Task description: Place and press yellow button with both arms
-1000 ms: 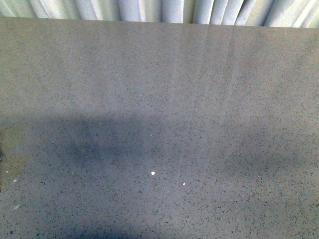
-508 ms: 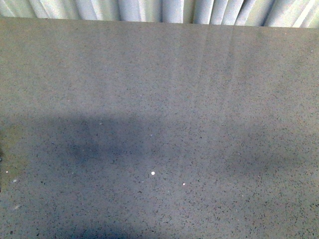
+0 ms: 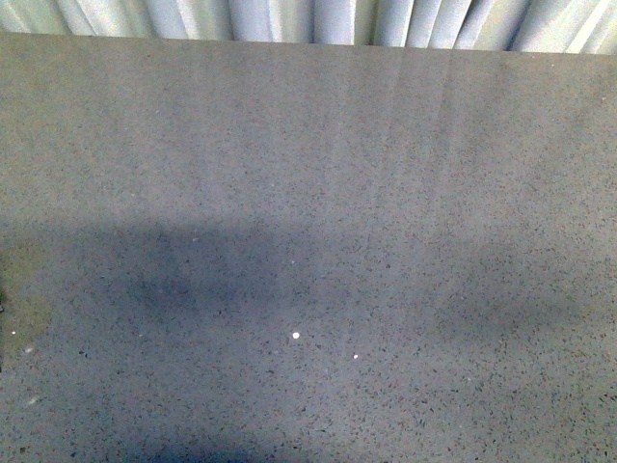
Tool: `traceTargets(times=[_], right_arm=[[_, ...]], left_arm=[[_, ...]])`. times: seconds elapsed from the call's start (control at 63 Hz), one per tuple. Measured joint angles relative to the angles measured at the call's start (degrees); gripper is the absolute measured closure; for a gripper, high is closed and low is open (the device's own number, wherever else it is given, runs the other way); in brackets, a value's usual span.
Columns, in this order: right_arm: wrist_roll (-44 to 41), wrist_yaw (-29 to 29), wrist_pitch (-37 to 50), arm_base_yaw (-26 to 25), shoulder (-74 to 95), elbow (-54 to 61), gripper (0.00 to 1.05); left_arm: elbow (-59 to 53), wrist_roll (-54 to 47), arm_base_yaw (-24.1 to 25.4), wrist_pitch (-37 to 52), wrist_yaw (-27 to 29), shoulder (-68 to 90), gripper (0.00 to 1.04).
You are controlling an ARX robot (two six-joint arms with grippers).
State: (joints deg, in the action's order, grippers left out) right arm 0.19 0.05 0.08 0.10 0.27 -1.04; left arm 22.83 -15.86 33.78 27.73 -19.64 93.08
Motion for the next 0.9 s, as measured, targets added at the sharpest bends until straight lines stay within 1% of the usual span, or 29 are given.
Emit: traceTargets(times=[0.063,0.222,0.302,0.349,0.413,0.492,0.508,0.556,0.603,0.635,0.683,0.714,0.762,0.794,0.905], right_arm=[[0.0,0.0,0.0,0.0,0.0,0.0,0.09],[0.0,0.0,0.0,0.0,0.0,0.0,0.09],[0.0,0.0,0.0,0.0,0.0,0.0,0.09],[0.0,0.0,0.0,0.0,0.0,0.0,0.09],[0.0,0.0,0.0,0.0,0.0,0.0,0.09],[0.0,0.0,0.0,0.0,0.0,0.0,0.09],[0.0,0.0,0.0,0.0,0.0,0.0,0.09],[0.0,0.0,0.0,0.0,0.0,0.0,0.09],[0.0,0.0,0.0,0.0,0.0,0.0,0.09],[0.0,0.0,0.0,0.0,0.0,0.0,0.09],[0.0,0.0,0.0,0.0,0.0,0.0,0.09],[0.0,0.0,0.0,0.0,0.0,0.0,0.09],[0.0,0.0,0.0,0.0,0.0,0.0,0.09],[0.0,0.0,0.0,0.0,0.0,0.0,0.09],[0.0,0.0,0.0,0.0,0.0,0.0,0.09]], left_arm=[[-0.2,0.0,0.0,-1.0,-0.1,-1.2,0.7],[2.3,0.0,0.3,-6.9,-1.3,-7.6,0.71],[4.6,-0.1,-0.9,-9.8,-0.9,-11.1,0.71],[5.8,-0.1,-2.8,-11.7,-0.7,-13.7,0.71],[6.8,0.3,-7.6,-13.8,0.3,-17.1,0.71],[7.1,2.7,-15.7,-14.0,3.0,-19.2,0.71],[7.1,2.9,-16.6,-13.9,3.3,-19.3,0.71],[7.1,5.2,-22.7,-13.3,5.7,-19.5,0.71],[7.1,6.6,-26.9,-12.5,7.1,-19.2,0.71],[7.1,7.9,-31.2,-11.3,8.9,-18.6,0.71],[7.2,9.4,-35.3,-9.9,10.6,-17.6,0.71],[7.4,10.9,-39.3,-8.5,12.2,-16.1,0.71],[7.6,12.3,-43.0,-7.4,13.7,-14.4,0.71],[8.0,13.7,-46.5,-6.3,15.0,-12.5,0.71],[9.2,15.6,-54.4,-3.8,18.3,-7.7,0.71]])
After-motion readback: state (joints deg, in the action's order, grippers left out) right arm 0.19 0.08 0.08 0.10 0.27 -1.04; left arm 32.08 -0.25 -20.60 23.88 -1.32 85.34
